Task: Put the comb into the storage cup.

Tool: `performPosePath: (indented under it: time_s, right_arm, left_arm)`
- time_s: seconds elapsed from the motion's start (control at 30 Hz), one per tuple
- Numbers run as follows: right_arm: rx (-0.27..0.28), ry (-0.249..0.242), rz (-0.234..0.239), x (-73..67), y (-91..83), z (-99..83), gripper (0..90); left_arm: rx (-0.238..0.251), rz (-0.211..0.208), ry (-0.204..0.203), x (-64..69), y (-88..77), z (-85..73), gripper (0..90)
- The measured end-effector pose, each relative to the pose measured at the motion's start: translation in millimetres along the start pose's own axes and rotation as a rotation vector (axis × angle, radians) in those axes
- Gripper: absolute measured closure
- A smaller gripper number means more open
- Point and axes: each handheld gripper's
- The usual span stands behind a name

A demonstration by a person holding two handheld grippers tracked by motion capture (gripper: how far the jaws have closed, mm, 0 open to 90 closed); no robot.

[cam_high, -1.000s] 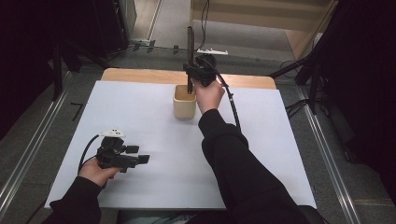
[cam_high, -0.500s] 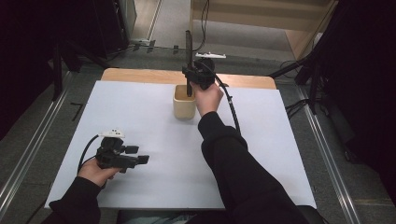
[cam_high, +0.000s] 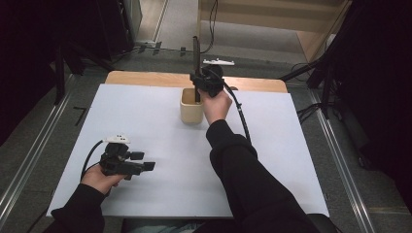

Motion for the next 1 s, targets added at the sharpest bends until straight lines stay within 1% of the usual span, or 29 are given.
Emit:
performPosePath:
  time_s: [0.17,0.63,1.0]
  right_arm:
    - [-0.008,-0.005,0.001,1.1,1.2,-4.7,69.5]
    - [-0.013,-0.007,0.013,-1.2,4.6,-15.0,69.5]
    - [-0.024,-0.013,0.009,-0.1,6.7,-19.9,69.5]
  left_arm:
    - [-0.002,-0.002,0.001,-0.2,0.3,0.0,29.5]
    - [-0.005,-0.004,0.003,0.1,0.9,-0.3,29.5]
    - [-0.016,-0.004,0.005,0.1,1.5,-0.4,29.5]
Point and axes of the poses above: each handheld gripper's, and its own axes: y roughly forward along the jaws, z roughly out of its top, x roughly to its right, and after that the axes turned 1 degree about -z, right-handed
